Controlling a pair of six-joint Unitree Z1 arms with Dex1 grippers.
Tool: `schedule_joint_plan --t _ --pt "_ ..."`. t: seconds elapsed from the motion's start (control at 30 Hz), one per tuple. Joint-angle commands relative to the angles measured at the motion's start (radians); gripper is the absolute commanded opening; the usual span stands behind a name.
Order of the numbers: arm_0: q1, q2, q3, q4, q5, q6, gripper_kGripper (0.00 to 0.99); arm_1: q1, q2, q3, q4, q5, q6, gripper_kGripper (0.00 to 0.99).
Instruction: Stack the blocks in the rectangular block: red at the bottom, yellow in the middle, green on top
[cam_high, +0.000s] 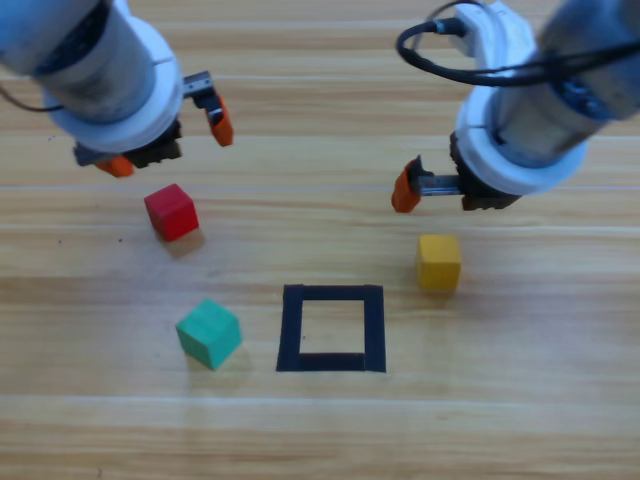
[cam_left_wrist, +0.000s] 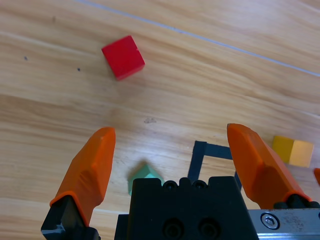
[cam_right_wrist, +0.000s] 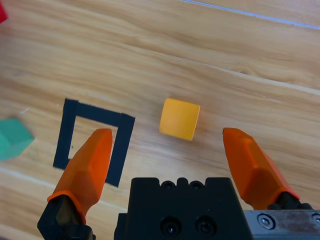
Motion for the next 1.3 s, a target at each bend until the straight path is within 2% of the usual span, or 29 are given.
schedule_joint_plan --t 0.03,0.23,0.4,0.73,0.87,1.0,1.17,1.3 --pt "0.114 0.158 -0.117 0.112 -0.103 -0.085 0.948 -0.049 0.17 -0.086 0.074 -0.046 0.064 0.974" --pt "0.183 0.192 -0.158 0.158 -0.161 -0.165 0.948 -0.075 0.242 -0.106 0.075 -0.029 0.102 0.93" --pt "0.225 0.253 -0.236 0.22 -0.172 -0.209 0.946 -0.075 0.265 -0.108 0.075 -0.01 0.116 0.919" --pt "0.267 0.394 -0.327 0.269 -0.216 -0.224 0.946 -0.076 0.289 -0.108 0.074 0.045 0.115 0.787" --pt "0.275 0.422 -0.341 0.267 -0.225 -0.221 0.946 -0.076 0.285 -0.108 0.074 0.075 0.105 0.442" --pt "0.284 0.449 -0.353 0.266 -0.23 -0.22 0.946 -0.076 0.279 -0.106 0.074 0.085 0.096 0.0" --pt "0.29 0.482 -0.368 0.256 -0.23 -0.215 0.946 -0.069 0.233 -0.082 0.075 0.077 0.085 0.0" --pt "0.295 0.514 -0.384 0.253 -0.23 -0.208 0.946 -0.046 0.119 -0.02 0.075 0.046 0.082 0.0"
